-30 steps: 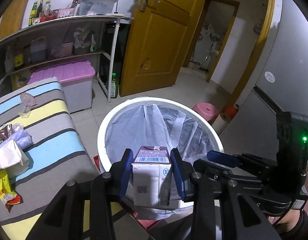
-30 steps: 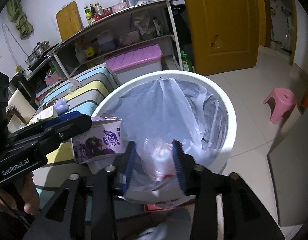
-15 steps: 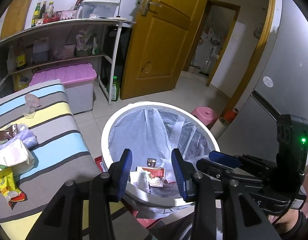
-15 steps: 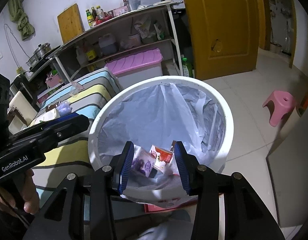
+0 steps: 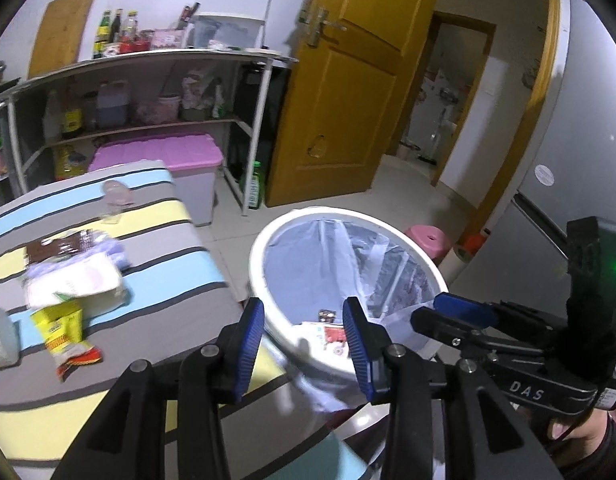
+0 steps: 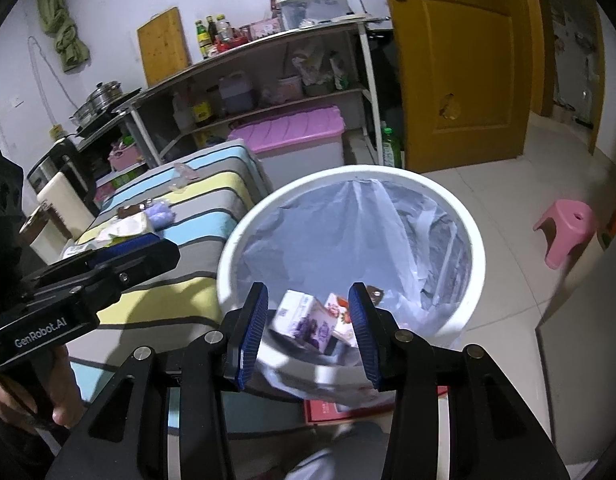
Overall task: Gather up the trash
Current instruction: 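Move both tools back toward the yogurt cup and yellow bag, then grasp the white yogurt cup with the left tool while the right tool grasps the yellow snack bag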
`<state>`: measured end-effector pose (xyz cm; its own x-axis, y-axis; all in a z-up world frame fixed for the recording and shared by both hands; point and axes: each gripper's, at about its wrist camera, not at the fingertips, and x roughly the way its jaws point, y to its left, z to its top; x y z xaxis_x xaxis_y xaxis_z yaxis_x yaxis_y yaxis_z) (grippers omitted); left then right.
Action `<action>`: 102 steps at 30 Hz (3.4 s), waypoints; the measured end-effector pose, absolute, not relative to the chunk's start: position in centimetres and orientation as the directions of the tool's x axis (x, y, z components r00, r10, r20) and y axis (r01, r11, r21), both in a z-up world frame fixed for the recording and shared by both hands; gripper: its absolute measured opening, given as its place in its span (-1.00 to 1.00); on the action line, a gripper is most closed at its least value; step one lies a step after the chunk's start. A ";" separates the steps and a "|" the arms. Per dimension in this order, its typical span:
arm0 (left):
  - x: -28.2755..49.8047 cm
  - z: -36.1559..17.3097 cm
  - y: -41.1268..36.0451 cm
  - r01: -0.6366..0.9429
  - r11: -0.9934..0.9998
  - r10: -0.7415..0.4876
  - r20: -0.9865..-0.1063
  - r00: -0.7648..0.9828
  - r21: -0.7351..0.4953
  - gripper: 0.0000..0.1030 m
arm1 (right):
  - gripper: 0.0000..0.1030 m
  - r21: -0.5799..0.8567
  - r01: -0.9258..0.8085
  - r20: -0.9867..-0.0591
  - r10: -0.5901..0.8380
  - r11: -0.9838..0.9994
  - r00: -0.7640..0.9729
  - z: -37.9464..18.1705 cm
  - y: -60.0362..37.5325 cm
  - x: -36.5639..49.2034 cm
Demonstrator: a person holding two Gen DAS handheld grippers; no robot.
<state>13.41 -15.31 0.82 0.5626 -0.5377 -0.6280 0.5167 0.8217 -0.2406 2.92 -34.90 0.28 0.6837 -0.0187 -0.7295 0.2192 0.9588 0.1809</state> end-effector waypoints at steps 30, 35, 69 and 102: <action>7.5 1.1 -0.2 0.213 0.958 -0.285 -0.649 0.705 -0.190 -0.21 | 0.14 0.184 -0.118 -0.700 0.215 0.976 0.681 1.3 -22.5 4.7; 7.6 1.1 1.7 0.162 0.970 -0.241 -0.656 0.715 -0.180 -0.21 | 0.14 0.176 -0.155 -0.704 0.234 0.972 0.671 1.2 -21.1 5.7; 15.3 -1.6 9.9 -0.002 0.981 -0.133 -0.676 0.725 -0.196 -0.07 | 0.14 0.217 -0.194 -0.770 0.290 0.957 0.568 -3.5 -14.6 15.9; 17.1 -3.1 9.5 0.070 0.969 -0.213 -0.665 0.716 -0.235 -0.87 | -0.33 0.220 -0.169 -0.802 0.277 0.961 0.530 -5.9 -13.8 18.9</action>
<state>17.13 9.54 -3.09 0.7161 -0.2129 -0.6648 0.0698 0.9694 -0.2353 18.90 -13.83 -5.92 0.5296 0.2770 -0.8018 -0.1692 0.9607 0.2201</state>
